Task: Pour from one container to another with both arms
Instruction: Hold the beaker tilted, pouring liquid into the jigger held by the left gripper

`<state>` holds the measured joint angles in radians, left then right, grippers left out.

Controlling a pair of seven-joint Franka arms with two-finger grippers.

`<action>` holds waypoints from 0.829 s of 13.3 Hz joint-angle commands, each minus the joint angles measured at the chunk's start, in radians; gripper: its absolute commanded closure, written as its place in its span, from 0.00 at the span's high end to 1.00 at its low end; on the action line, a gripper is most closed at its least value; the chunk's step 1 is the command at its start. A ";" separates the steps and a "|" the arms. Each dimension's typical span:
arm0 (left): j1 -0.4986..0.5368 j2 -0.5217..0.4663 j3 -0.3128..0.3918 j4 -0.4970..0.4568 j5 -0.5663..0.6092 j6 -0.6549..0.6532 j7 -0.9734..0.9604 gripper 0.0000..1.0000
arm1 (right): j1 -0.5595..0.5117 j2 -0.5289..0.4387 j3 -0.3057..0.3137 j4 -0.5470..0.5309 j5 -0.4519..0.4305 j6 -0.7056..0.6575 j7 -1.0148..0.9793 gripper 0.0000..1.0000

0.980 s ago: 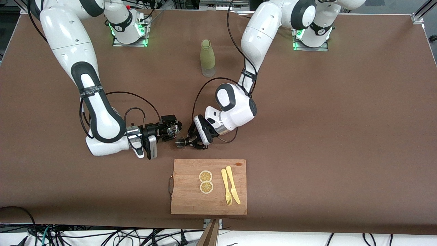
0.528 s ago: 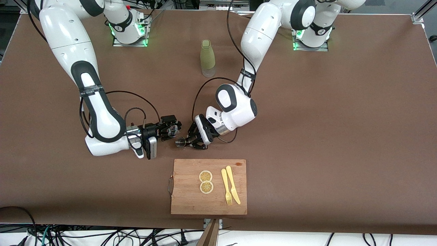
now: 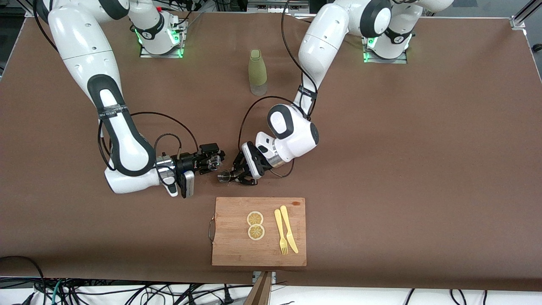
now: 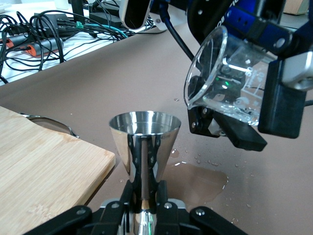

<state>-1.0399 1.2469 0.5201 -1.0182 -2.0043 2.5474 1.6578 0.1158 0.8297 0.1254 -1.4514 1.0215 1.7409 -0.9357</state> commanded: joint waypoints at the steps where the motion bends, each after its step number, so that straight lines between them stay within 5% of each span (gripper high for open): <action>1: -0.008 0.017 0.020 0.029 -0.047 0.013 0.033 0.00 | -0.007 -0.012 0.036 0.046 -0.064 0.000 0.092 0.24; 11: -0.008 0.017 0.020 0.029 -0.047 0.013 0.034 0.00 | -0.005 -0.009 0.036 0.046 -0.067 0.011 0.126 0.24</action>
<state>-1.0399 1.2491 0.5216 -1.0163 -2.0043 2.5474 1.6615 0.1164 0.8238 0.1485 -1.4093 0.9723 1.7482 -0.8423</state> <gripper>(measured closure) 0.789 0.758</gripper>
